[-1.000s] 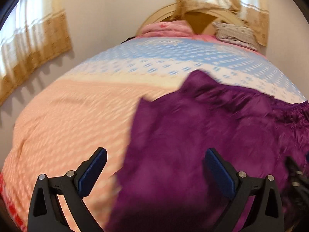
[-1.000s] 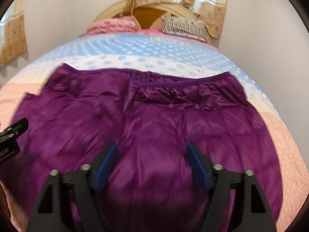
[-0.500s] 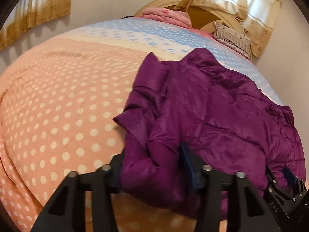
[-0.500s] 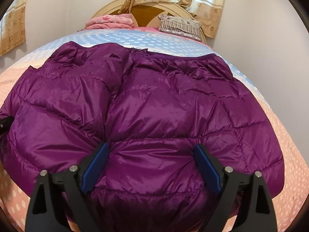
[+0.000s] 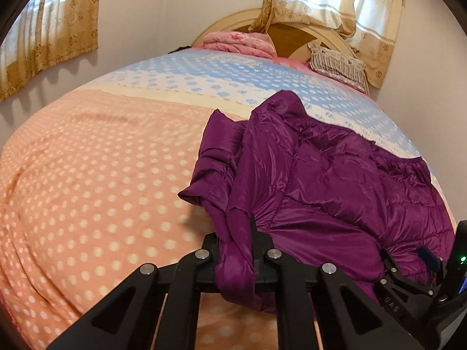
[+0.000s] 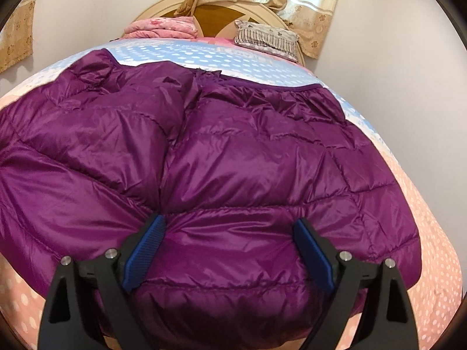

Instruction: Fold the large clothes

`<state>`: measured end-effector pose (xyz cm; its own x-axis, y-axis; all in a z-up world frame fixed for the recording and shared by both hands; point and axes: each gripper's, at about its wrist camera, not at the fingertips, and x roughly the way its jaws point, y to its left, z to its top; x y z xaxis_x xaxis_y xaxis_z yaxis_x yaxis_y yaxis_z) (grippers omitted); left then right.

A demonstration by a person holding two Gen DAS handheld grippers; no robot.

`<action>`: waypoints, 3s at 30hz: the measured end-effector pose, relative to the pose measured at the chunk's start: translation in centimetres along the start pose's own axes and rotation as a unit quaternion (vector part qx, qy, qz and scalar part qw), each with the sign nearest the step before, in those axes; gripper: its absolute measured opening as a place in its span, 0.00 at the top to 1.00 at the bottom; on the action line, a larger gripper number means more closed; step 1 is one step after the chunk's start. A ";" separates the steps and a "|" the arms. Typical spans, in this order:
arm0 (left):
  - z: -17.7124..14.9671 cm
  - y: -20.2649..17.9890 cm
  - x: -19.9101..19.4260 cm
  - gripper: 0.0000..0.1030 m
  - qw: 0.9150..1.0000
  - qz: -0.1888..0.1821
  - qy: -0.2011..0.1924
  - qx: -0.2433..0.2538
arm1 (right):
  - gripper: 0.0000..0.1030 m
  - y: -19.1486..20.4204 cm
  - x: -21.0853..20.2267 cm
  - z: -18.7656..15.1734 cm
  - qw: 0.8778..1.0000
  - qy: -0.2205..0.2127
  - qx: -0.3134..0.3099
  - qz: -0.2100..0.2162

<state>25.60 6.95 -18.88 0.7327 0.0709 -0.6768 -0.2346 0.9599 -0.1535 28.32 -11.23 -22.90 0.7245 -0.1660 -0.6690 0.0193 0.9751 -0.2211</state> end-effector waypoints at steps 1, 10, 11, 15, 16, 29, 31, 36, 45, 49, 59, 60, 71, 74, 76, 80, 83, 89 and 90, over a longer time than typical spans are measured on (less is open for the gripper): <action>0.1 0.6 -0.4 0.92 1.000 0.004 -0.003 -0.001 | 0.11 0.6 -0.2 -0.1 1.000 -0.003 0.000 0.004; 2.9 4.2 -4.7 0.93 0.997 0.045 -0.056 0.013 | 0.12 0.4 -4.3 0.0 0.993 -0.037 0.008 0.115; 3.5 3.5 -5.4 0.93 0.996 0.045 -0.070 0.022 | 0.12 -0.9 -4.8 0.0 0.992 -0.045 0.021 0.118; 5.1 -1.7 -8.3 0.93 0.989 0.025 -0.122 0.081 | 0.09 -9.5 -5.7 -0.1 0.989 -0.067 0.096 0.090; 5.1 -3.1 -8.8 0.93 0.986 0.019 -0.132 0.096 | 0.08 -11.8 -5.3 -0.4 0.989 -0.063 0.112 0.073; -4.2 -26.3 -5.2 0.93 0.915 -0.069 -0.144 0.370 | 0.08 -28.9 -2.3 -7.9 0.966 -0.010 0.253 -0.046; -6.6 -28.3 -3.7 0.93 0.905 -0.077 -0.124 0.400 | 0.08 -29.1 -2.5 -8.2 0.966 -0.008 0.254 -0.046; -11.0 -29.9 -2.5 0.93 0.878 -0.072 -0.122 0.457 | 0.08 -28.8 -1.9 -8.6 0.968 0.000 0.250 -0.036; -11.5 -29.6 -7.1 0.17 0.861 -0.080 -0.164 0.474 | 0.08 -27.8 -1.2 -8.7 0.971 0.004 0.238 -0.039; -11.4 -28.9 -10.7 0.09 0.853 -0.099 -0.197 0.474 | 0.08 -28.0 -1.4 -8.2 0.971 0.002 0.234 -0.047; 1.0 -19.2 -6.7 0.09 0.945 0.002 -0.151 0.289 | 0.50 -25.0 -3.1 -0.3 0.978 -0.017 0.206 0.016; 3.0 -17.7 -5.2 0.09 0.957 0.032 -0.138 0.252 | 0.50 -24.0 -3.4 1.4 0.980 -0.024 0.198 0.024; 10.8 -13.9 5.4 0.09 0.993 0.091 -0.033 0.072 | 0.50 -14.0 -0.3 14.5 0.983 -0.020 0.172 0.054; 11.5 -14.9 6.3 0.09 0.994 0.068 -0.042 0.071 | 0.50 -12.2 2.7 14.6 0.983 -0.008 0.178 0.048; 11.7 -16.0 7.1 0.09 0.994 0.053 -0.039 0.090 | 0.50 -11.7 3.9 13.6 0.982 0.002 0.186 0.045; 11.0 -17.7 9.1 0.09 0.993 0.040 -0.022 0.113 | 0.52 -13.2 5.2 9.6 0.976 0.003 0.215 0.029; 9.7 -19.1 10.3 0.09 0.992 0.020 -0.004 0.121 | 0.52 -14.5 5.7 7.6 0.972 0.007 0.234 0.024; 7.3 -21.9 11.0 0.07 0.988 0.020 -0.015 0.153 | 0.52 -16.0 5.8 5.6 0.969 -0.003 0.244 0.019; 7.1 -22.0 11.2 0.06 0.988 0.021 -0.013 0.153 | 0.52 -16.1 5.8 5.4 0.969 -0.005 0.245 0.020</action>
<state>43.50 -11.45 -17.92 0.7440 0.1148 -0.6582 -0.0637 0.9928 0.1012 35.98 -27.13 -19.39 0.7373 -0.1279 -0.6634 0.3147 0.9339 0.1697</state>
